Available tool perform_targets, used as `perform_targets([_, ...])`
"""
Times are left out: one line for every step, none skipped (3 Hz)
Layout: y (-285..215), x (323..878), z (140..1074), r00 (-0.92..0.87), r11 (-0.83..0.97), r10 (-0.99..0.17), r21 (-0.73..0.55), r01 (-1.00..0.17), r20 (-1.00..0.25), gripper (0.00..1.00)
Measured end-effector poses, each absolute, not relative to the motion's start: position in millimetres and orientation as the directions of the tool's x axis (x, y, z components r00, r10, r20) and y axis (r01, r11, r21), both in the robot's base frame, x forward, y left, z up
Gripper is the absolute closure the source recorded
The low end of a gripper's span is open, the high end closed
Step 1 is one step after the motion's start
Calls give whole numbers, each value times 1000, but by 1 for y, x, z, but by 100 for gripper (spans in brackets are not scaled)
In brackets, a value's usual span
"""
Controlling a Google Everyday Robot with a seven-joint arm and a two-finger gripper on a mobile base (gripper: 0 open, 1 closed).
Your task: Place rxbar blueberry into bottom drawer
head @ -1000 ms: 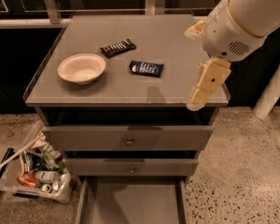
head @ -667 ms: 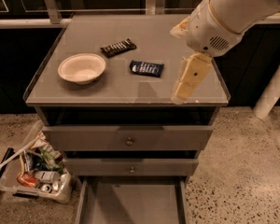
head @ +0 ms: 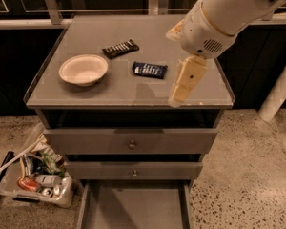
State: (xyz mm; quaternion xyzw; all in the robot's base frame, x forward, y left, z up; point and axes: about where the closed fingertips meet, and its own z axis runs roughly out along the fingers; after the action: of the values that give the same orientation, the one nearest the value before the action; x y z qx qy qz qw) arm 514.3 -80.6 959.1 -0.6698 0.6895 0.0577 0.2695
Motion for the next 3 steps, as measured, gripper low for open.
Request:
perform_targets([-68, 529, 952, 76, 63, -892, -289, -955, -446, 0])
perform_targets([-60, 547, 946, 101, 43, -886, -298, -953, -453, 0])
perform_targets([-56, 570, 937, 122, 27, -878, -304, -952, -462, 0])
